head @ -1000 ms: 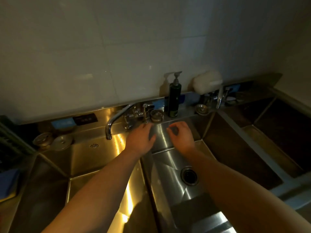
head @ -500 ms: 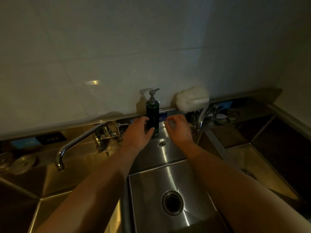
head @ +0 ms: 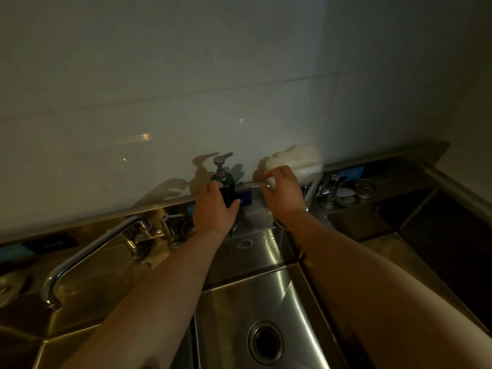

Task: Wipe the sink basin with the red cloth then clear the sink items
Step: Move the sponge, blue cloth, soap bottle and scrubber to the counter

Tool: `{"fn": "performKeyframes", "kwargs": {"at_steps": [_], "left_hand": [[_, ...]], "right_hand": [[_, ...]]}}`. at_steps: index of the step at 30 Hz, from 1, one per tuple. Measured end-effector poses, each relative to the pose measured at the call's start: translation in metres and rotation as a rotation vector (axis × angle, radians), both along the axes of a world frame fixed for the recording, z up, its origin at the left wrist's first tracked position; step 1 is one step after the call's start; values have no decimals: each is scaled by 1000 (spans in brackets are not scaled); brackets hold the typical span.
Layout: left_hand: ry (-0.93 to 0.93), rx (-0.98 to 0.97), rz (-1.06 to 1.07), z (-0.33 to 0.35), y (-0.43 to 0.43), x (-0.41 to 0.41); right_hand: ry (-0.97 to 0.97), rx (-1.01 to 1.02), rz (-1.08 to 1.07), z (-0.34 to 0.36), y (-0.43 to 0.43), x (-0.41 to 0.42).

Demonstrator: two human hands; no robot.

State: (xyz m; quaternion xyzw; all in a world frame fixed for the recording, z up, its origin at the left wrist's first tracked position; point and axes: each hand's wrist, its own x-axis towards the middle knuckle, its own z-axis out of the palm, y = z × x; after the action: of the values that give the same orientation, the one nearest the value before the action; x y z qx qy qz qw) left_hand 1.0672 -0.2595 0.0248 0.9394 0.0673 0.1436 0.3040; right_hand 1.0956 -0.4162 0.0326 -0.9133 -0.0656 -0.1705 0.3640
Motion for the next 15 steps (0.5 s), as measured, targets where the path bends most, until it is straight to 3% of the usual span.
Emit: {"fn": "performKeyframes", "kwargs": {"at_steps": [9,15], "left_hand": [[31,-51,135,0,-10,28],[120,-216,97,-13,-5,46]], "right_hand": [[158,-400,-112,6,-14,41],[312,-499,-178,-2,-24,61]]}}
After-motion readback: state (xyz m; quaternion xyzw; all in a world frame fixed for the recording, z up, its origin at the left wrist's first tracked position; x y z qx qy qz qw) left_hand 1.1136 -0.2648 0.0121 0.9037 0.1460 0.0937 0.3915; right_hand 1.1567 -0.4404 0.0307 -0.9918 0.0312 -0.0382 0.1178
